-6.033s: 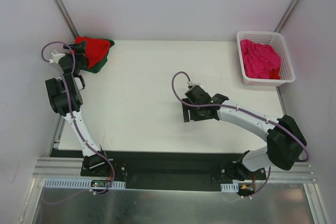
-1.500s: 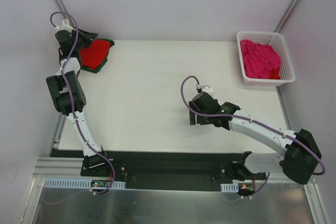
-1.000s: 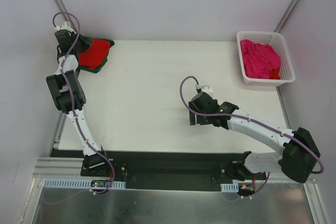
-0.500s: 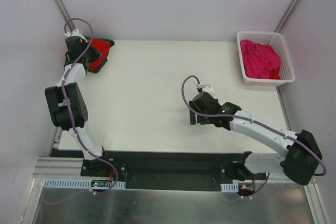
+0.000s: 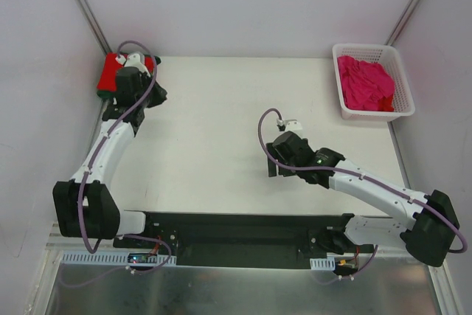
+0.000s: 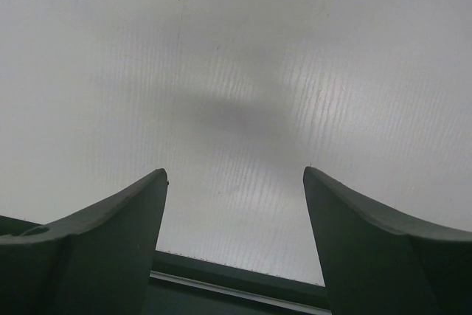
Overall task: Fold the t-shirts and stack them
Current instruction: Put the neatly folded tshirt into the corner of the board with the left arm
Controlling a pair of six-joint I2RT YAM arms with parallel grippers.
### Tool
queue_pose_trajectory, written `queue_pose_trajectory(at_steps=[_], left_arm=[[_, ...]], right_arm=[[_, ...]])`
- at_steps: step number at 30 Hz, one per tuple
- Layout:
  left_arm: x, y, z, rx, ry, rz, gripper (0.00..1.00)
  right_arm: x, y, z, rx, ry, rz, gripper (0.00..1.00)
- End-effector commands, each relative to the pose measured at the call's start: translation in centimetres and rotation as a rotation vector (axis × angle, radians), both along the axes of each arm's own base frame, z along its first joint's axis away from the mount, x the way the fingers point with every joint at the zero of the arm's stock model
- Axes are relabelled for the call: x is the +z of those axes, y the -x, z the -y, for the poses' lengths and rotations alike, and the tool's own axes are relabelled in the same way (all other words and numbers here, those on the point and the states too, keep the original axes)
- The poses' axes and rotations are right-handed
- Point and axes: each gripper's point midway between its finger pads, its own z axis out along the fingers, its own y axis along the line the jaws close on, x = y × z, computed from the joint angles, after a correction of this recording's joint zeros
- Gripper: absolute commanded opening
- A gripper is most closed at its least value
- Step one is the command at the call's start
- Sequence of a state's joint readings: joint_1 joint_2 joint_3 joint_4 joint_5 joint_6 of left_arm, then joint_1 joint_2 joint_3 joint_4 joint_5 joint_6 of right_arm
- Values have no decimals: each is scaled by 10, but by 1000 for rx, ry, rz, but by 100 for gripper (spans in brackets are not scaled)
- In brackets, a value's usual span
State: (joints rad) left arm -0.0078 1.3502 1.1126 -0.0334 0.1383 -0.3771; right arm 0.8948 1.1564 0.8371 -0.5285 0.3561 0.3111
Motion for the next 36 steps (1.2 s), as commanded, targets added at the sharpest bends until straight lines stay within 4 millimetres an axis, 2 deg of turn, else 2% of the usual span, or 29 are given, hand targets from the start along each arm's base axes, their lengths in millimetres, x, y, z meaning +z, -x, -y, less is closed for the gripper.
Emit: queue_pose_trajectory(at_steps=[1,3,4,5,6,7,8,10,11,12,14,15,16,22,28,32,33,36], left_arm=[[-22,44,17,11,-40,-90,0],[-22,59,22,9,-22,-83,0],[-37,70,27,-6,-22,-114,0],[-34,79,29,-13,-15,-99,5],[-37,86,30,-10,-6,-103,9],[-51,96,32,-20,-3,-127,11],[-46,104,32,-28,1,-105,15],[-53,119,32,-35,3,-109,25],[-53,124,32,-42,1,-108,32],[-57,129,30,-41,-9,-118,47],[-59,137,26,-29,-22,-118,67],[-62,140,24,-27,-34,-126,92],[-65,144,22,-23,-41,-141,99],[-84,154,17,3,-54,-190,99],[-107,159,8,61,-69,-252,99],[-115,161,7,73,-81,-271,99],[-116,161,6,75,-83,-275,99],[-119,162,6,71,-96,-284,99]], right_arm=[[16,-8,2,9,11,67,78],[20,-9,5,4,17,79,79],[21,-9,6,5,24,79,79],[23,-9,7,3,24,85,79],[24,-8,9,4,28,88,79],[25,-9,11,-1,30,90,79],[26,-8,13,-1,37,95,79],[26,-8,16,-7,45,97,79],[27,-8,17,-7,54,100,80],[29,-9,17,-10,56,104,80],[29,-9,22,-18,79,105,80],[30,-10,24,-26,83,109,80],[31,-10,25,-30,84,115,80],[27,-9,46,-70,145,139,89],[21,-6,49,-45,165,112,96],[18,-7,50,-38,184,106,100],[19,-7,50,-43,184,107,96],[21,-8,53,-54,186,118,96]])
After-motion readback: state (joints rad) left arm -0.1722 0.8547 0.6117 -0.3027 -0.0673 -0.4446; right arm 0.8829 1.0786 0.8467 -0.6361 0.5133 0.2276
